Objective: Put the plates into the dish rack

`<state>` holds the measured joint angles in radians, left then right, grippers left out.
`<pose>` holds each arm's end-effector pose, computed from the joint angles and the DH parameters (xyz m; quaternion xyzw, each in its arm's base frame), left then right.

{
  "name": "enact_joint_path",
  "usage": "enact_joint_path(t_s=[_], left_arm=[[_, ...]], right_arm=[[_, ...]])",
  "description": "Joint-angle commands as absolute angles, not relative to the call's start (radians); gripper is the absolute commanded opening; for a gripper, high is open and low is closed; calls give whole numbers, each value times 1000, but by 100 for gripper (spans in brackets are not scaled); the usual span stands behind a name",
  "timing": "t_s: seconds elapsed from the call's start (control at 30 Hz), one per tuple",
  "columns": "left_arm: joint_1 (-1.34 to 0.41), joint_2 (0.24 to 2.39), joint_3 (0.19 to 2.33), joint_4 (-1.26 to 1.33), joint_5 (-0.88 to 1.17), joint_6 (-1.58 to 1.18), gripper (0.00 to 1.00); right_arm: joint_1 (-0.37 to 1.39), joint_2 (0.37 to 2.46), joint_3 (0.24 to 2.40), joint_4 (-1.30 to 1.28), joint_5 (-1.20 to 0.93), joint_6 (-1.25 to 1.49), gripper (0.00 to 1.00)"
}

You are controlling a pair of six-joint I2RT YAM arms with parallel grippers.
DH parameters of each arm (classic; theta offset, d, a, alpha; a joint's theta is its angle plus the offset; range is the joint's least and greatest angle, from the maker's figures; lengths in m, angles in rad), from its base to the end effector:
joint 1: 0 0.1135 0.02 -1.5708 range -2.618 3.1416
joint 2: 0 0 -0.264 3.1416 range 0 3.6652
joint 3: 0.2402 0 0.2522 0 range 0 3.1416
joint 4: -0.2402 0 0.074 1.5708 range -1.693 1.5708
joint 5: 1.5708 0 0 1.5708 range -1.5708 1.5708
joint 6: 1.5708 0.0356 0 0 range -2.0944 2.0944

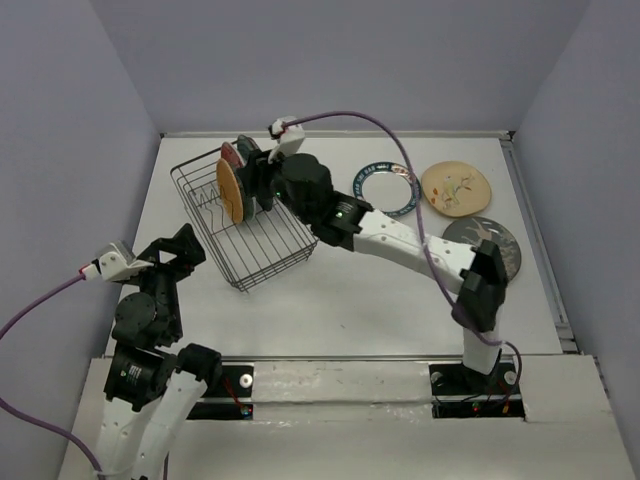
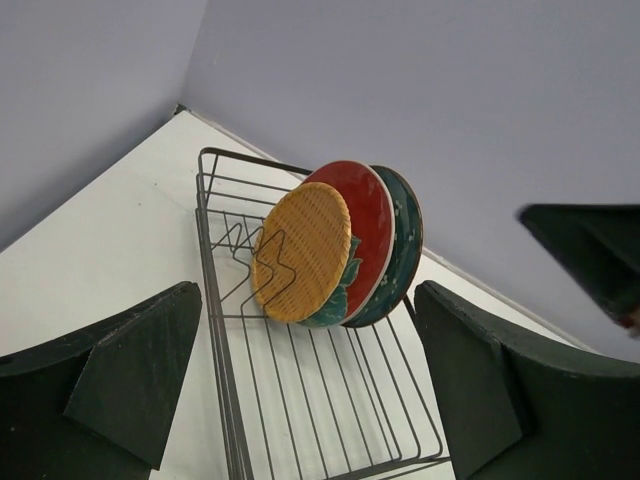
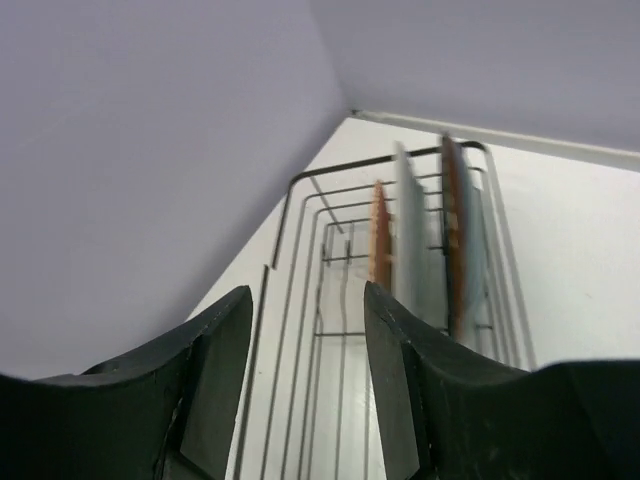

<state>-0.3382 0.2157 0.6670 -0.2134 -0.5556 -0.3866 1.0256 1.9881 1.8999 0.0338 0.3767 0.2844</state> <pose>0.0607 -0.0014 0.3554 -0.2299 0.5891 -0.1095 0.7669 0.2618 0.4064 0.3872 -0.1383 0.7114 0.3036 0.6185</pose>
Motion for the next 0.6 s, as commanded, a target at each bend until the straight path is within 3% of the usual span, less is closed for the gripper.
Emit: enact_joint_path(t_s=[0.0,0.1,0.2,0.37,0.57], left_arm=[[-334,209,666,-176,-529,-376,99],[-337,202,663,-170,-512,-373,99],[-342,202,663,-170,-505,-370,99],[-348,201,661,-167,-497,-367,99],[-351,207,661,-164,-492,-364,99]], right_arm=[[915,1767,1565,92,456,486,55],[721,1611,1251,129,346,733,55],[568,1510,1013,179,367,860,55],[346,1503,890,209,298,905,55],[252,1632,891,238,256,939,55]])
